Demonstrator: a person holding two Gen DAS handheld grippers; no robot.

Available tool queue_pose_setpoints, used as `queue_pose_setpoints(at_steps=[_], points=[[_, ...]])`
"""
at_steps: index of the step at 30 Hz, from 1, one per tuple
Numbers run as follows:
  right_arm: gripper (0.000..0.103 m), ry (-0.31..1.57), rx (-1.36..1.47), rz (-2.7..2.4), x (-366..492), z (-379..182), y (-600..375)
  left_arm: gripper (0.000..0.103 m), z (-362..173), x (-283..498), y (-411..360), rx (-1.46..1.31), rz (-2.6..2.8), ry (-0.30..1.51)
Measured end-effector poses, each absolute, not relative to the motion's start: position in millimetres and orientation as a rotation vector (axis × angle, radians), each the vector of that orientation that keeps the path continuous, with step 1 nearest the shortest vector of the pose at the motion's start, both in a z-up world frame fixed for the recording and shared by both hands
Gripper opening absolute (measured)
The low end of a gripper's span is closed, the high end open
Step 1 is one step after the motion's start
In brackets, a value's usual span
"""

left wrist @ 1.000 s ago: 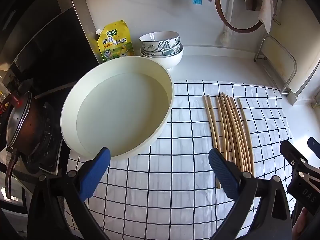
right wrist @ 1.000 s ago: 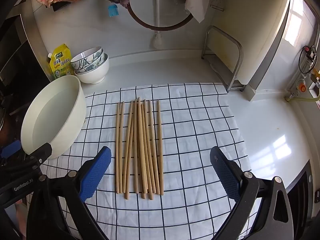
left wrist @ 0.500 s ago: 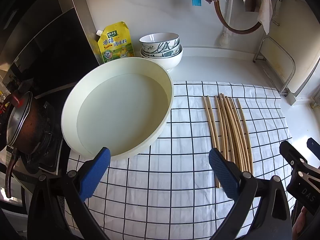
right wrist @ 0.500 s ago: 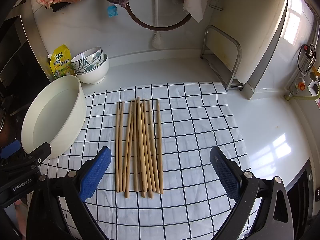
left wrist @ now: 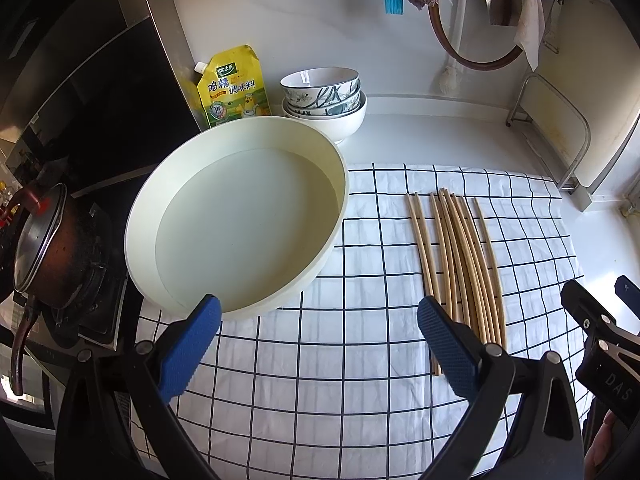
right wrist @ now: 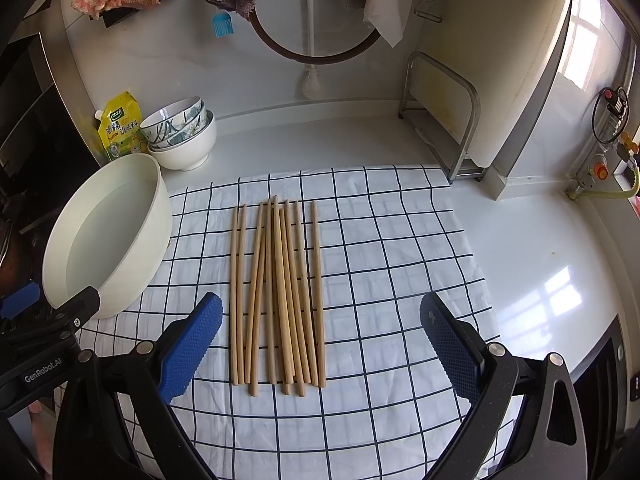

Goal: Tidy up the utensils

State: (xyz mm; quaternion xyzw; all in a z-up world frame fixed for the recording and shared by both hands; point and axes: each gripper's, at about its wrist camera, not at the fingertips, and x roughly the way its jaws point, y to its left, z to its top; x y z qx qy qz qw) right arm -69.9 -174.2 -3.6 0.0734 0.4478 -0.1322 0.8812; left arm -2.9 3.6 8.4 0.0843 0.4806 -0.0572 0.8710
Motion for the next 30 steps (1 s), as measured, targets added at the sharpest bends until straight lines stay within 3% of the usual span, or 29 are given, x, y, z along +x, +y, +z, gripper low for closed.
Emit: queue_pose_setpoints(at_steps=[30], points=[[0.095,0.926,0.152,-0.268,-69.1,-2.5,-171.2,0.097,10.3,-5.9,5.7,0.168,-0.12,0.994]])
